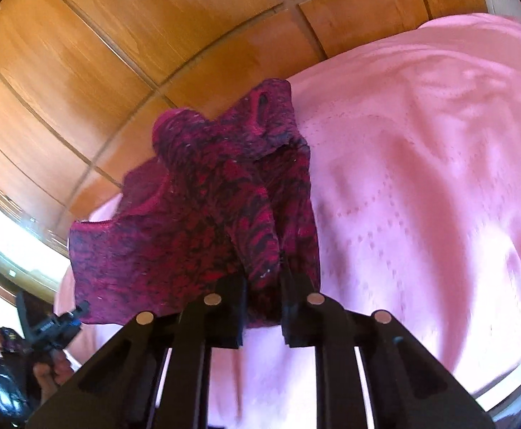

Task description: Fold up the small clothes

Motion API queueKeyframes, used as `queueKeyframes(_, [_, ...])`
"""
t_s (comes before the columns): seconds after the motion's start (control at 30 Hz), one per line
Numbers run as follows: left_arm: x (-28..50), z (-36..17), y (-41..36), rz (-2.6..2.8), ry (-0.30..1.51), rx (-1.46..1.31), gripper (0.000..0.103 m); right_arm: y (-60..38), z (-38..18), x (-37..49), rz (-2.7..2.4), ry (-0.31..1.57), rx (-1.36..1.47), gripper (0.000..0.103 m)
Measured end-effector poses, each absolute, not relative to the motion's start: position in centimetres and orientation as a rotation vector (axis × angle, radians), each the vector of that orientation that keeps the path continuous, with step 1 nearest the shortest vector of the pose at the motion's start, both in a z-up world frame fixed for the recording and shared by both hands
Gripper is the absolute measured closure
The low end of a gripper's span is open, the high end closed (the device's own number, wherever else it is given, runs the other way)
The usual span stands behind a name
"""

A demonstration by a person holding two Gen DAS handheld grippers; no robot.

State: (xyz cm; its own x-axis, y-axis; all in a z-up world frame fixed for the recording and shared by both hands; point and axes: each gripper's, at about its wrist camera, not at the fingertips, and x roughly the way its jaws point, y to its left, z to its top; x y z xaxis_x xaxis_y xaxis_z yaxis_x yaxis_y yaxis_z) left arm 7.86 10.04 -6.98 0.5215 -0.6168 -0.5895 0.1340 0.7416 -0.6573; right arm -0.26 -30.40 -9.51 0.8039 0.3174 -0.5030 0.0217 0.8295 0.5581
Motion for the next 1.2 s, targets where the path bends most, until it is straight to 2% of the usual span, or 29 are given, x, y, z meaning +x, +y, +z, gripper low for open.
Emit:
queueKeyframes(0.17, [4.6,-6.7,10.1,-0.5,0.938,-0.609,0.093,-30.6,-9.2,-3.0,0.211,0.645,0.604,0.09])
queueKeyframes(0.3, [1.4,-7.8,10.1,-0.49,1.002,-0.6,0.092,-31.0,-11.2,-5.8,0.205,0.742,0.575,0.09])
queueKeyframes(0.37, [1.1,-7.9,9.6,-0.447,1.019,-0.549,0.089,-31.0,-12.2,-6.4,0.205,0.779,0.562,0.089])
queueKeyframes(0.47, [1.5,-6.7,9.6,-0.396,0.988,-0.467,0.077,-30.8,-11.8,-6.4,0.172,0.769,0.527,0.077])
queueKeyframes(0.5, [1.7,-6.2,9.5,-0.369,0.966,-0.434,0.066,-30.6,-11.3,-6.1,0.151,0.754,0.51,0.064])
queueKeyframes(0.53, [1.7,-5.4,9.5,-0.341,0.938,-0.388,0.059,-30.4,-10.5,-5.8,0.126,0.735,0.479,0.056])
queueKeyframes(0.6, [2.2,-3.7,8.6,-0.318,0.872,-0.282,0.059,-29.3,-8.7,-5.3,0.094,0.684,0.39,0.056])
queueKeyframes(0.7, [3.8,-1.7,6.5,-0.291,0.793,-0.108,0.045,-27.1,-6.2,-4.4,0.046,0.596,0.226,0.054])
queueKeyframes(0.9, [7.3,-1.6,2.9,-0.358,0.779,0.054,0.045,-22.4,-4.9,0.1,0.027,0.559,-0.03,0.058])
queueKeyframes(0.97, [7.5,-2.1,2.0,-0.368,0.771,0.091,0.058,-22.2,-6.1,2.1,0.013,0.602,-0.067,0.064])
queueKeyframes(1.0, [8.1,-2.5,1.5,-0.358,0.789,0.113,0.077,-22.5,-6.8,2.5,0.0,0.625,-0.077,0.069])
queueKeyframes(1.03, [8.5,-2.8,1.1,-0.368,0.808,0.116,0.082,-22.5,-7.5,3.2,-0.029,0.645,-0.102,0.073])
queueKeyframes(1.07, [8.5,-2.9,1.1,-0.363,0.798,0.107,0.082,-22.5,-8.0,3.4,-0.049,0.655,-0.119,0.076])
queueKeyframes(1.1, [8.4,-3.0,1.2,-0.356,0.787,0.099,0.088,-23.0,-8.6,3.6,-0.043,0.668,-0.106,0.083])
queueKeyframes(1.2, [7.2,-2.9,2.8,-0.343,0.756,0.01,0.09,-23.6,-8.5,2.6,-0.021,0.654,-0.042,0.087])
